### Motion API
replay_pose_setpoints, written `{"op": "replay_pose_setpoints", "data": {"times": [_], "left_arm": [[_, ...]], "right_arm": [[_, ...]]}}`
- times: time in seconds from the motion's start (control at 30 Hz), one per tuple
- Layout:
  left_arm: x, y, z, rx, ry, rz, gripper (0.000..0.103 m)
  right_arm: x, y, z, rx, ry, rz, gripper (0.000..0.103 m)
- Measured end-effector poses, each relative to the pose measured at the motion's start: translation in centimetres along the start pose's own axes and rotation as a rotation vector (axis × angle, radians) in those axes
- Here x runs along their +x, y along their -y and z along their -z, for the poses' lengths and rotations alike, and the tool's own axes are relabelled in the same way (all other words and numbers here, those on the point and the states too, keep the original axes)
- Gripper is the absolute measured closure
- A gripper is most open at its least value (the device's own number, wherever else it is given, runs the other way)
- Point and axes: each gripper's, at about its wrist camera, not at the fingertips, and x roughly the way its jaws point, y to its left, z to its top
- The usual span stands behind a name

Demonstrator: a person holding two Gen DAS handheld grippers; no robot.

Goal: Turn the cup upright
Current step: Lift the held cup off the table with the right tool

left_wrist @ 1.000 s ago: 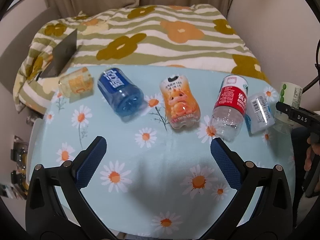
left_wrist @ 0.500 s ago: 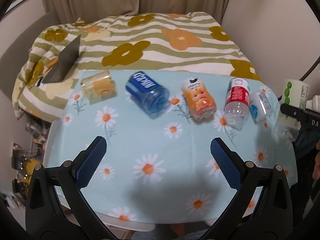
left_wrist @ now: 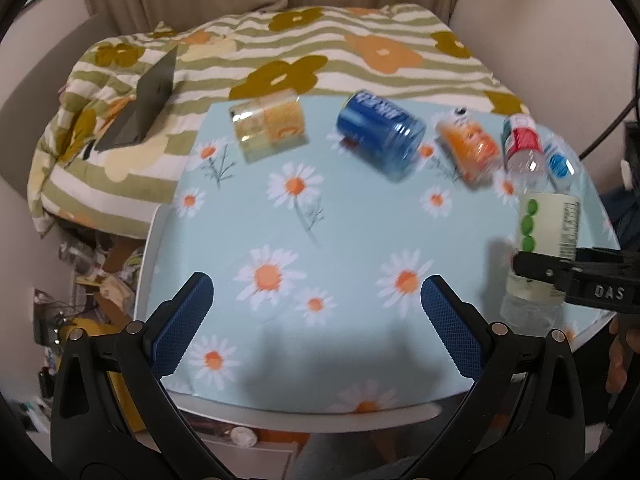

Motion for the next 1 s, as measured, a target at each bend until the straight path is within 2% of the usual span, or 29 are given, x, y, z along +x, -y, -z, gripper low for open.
{"op": "replay_pose_setpoints", "data": {"times": [0.1, 0.3, 0.63, 0.9, 1.0], "left_arm": [[0.7, -1.2, 0.8, 0.007, -0.024, 0.007, 0.000], [1.7, -2.1, 1.7, 0.014, -0.054, 0.052, 0.000], [1.9, -1.2, 1.8, 0.057, -0.068, 0.091, 0.000], [1.9, -0.7, 1.9, 0.034, -0.077, 0.070, 0.000], [1.3, -0.4, 1.9, 0.017, -0.066, 0.057, 0.000]], "right_arm": [[2.2, -1.1, 0.2, 0.023, -0.046, -0.026, 0.045], [4.6, -2.0, -0.3, 0.056, -0.078, -0.016, 0.045], [5.2, -1.7, 0.3, 0.083, -0.095, 0.016, 0.045], [5.4, -1.1, 0.4, 0.092, -0.100, 0.032, 0.044], [5.3, -0.9, 0.3, 0.093, -0.105, 0.021, 0.029]]}}
